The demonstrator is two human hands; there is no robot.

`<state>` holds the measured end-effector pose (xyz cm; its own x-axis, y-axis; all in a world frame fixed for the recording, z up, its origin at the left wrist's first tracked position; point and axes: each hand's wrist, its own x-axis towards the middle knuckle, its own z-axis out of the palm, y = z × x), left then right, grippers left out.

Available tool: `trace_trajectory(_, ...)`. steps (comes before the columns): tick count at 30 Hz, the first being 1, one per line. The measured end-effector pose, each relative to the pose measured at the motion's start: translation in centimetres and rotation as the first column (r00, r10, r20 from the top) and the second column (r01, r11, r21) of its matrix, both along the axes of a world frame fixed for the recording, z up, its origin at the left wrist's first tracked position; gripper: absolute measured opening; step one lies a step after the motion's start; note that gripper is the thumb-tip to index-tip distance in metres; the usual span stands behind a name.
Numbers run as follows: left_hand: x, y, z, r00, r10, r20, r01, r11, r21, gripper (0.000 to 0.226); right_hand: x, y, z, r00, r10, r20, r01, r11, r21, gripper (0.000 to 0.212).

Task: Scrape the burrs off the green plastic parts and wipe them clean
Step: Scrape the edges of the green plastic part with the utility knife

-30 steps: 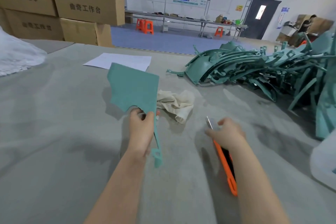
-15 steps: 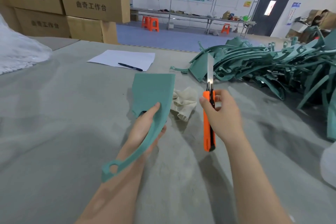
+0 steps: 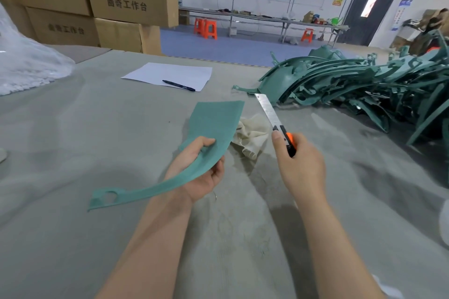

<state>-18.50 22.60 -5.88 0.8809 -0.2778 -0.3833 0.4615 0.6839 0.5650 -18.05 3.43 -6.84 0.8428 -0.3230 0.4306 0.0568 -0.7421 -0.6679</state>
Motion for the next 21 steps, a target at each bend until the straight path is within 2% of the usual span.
trace_trajectory(4, -0.2, -0.3, -0.3, 1.000, -0.027, 0.000, 0.027, 0.994, -0.104, 0.016, 0.0, 0.4, -0.3, 0.999, 0.039, -0.026, -0.039, 0.999, -0.011, 0.047)
trace_trajectory(9, -0.1, -0.7, -0.5, 0.999, -0.033, 0.017, 0.034, 0.997, -0.064, 0.017, -0.3, 0.4, -0.1, 1.000, 0.012, 0.018, -0.012, 0.999, 0.039, 0.054)
trace_trajectory(12, -0.3, -0.9, -0.5, 0.999, -0.043, 0.010, 0.043, 0.999, -0.025, 0.002, -0.5, 0.6, 0.0, 0.998, -0.031, 0.055, 0.027, 0.998, 0.065, 0.053)
trace_trajectory(13, -0.3, -1.0, -0.6, 0.999, -0.043, 0.006, 0.043, 0.999, -0.019, 0.004, -0.5, 0.6, 0.0, 0.998, -0.039, 0.057, 0.035, 0.997, 0.068, 0.053)
trace_trajectory(16, -0.5, -1.1, -0.5, 0.998, -0.057, -0.006, 0.057, 0.998, -0.011, 0.003, -0.2, 0.7, -0.2, 0.997, -0.059, 0.042, 0.058, 0.998, 0.020, 0.054)
trace_trajectory(21, -0.5, -0.8, -0.5, 0.996, -0.085, 0.001, 0.085, 0.996, -0.014, 0.021, -0.2, 0.7, -0.4, 0.998, -0.047, 0.040, 0.048, 0.999, -0.008, 0.054)
